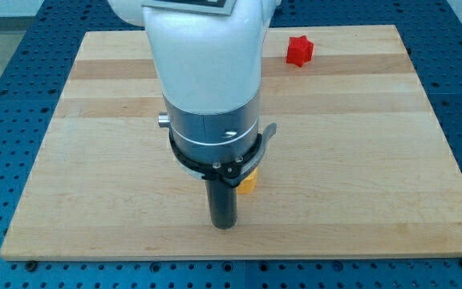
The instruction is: Move the blue blocks to the left side
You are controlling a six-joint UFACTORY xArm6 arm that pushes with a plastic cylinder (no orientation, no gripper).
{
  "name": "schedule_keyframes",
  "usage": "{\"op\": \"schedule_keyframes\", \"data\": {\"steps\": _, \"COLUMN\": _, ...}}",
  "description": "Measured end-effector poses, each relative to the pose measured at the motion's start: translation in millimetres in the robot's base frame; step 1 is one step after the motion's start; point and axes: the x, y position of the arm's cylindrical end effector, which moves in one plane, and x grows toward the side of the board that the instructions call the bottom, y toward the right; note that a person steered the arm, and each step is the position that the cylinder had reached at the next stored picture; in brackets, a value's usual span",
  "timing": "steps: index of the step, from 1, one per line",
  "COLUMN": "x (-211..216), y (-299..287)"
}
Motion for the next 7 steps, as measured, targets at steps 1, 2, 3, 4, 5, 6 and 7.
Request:
{"op": "schedule_keyframes", "data": {"steps": 1, "x": 0, "y": 0}}
{"op": "schedule_keyframes", "data": {"steps": 2, "x": 0, "y": -10}}
{"op": "schedule_keyframes", "data": {"steps": 3, "x": 0, "y": -10}}
{"op": "schedule_keyframes", "data": {"steps": 4, "x": 6, "y": -10}}
{"op": "schedule_keyframes", "data": {"steps": 5, "x": 9, "y": -2}}
{"op": "schedule_keyframes", "data": {"steps": 6, "x": -7, "y": 69}}
{"op": "schedule_keyframes", "data": {"steps": 7, "x": -46, "y": 122}}
